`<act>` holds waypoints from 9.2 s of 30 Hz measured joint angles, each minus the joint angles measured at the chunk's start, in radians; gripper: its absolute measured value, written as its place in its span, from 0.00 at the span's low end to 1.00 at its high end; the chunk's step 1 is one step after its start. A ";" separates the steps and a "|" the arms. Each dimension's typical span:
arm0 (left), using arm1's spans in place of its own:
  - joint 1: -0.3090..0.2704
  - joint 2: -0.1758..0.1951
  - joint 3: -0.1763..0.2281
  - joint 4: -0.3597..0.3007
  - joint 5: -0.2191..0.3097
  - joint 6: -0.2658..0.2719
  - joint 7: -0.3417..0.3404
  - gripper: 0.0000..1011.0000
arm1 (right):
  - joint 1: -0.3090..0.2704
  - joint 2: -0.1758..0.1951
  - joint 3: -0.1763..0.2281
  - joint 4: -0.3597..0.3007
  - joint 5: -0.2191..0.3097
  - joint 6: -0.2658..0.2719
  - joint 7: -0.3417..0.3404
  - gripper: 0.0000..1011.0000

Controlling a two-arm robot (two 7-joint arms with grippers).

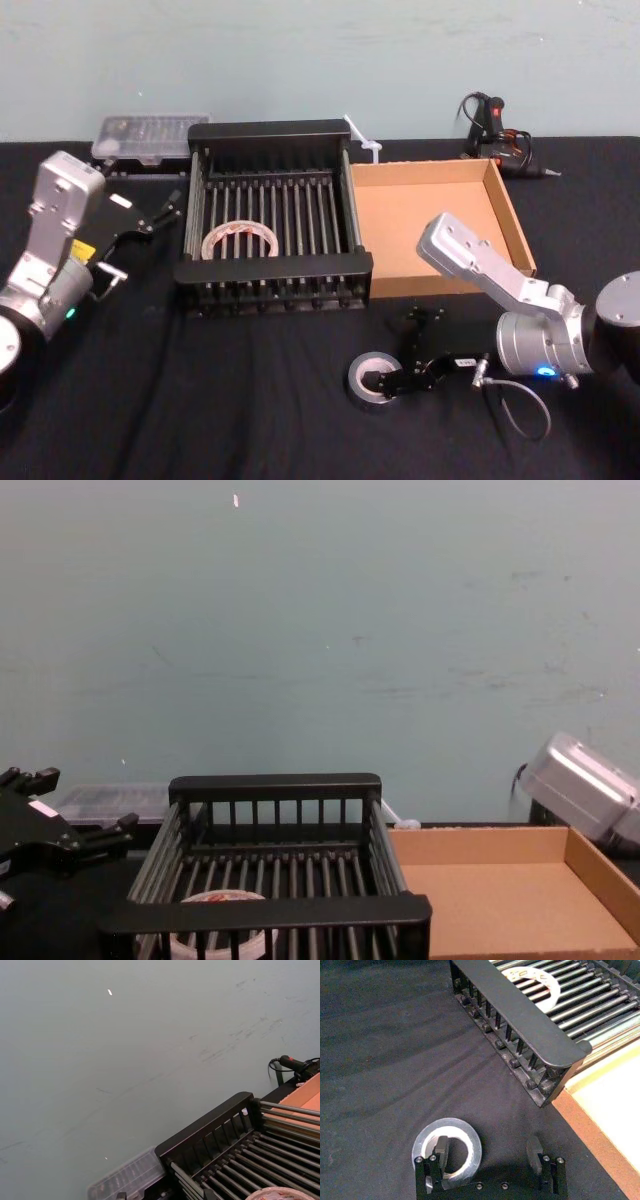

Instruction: Pick up the white tape and place it into the black box , Pick up the silver tape and place it into the brown box.

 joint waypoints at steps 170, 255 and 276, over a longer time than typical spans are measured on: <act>0.000 0.000 0.000 0.000 0.000 0.000 0.000 0.99 | -0.198 -0.221 0.340 0.103 -0.153 -0.424 -0.610 0.99; 0.000 0.000 0.000 0.000 0.000 0.000 0.000 0.99 | -0.204 -0.230 0.349 0.107 -0.157 -0.422 -0.613 0.99; 0.000 0.000 0.000 0.000 0.000 0.000 0.000 0.99 | -0.204 -0.230 0.349 0.107 -0.157 -0.422 -0.613 0.99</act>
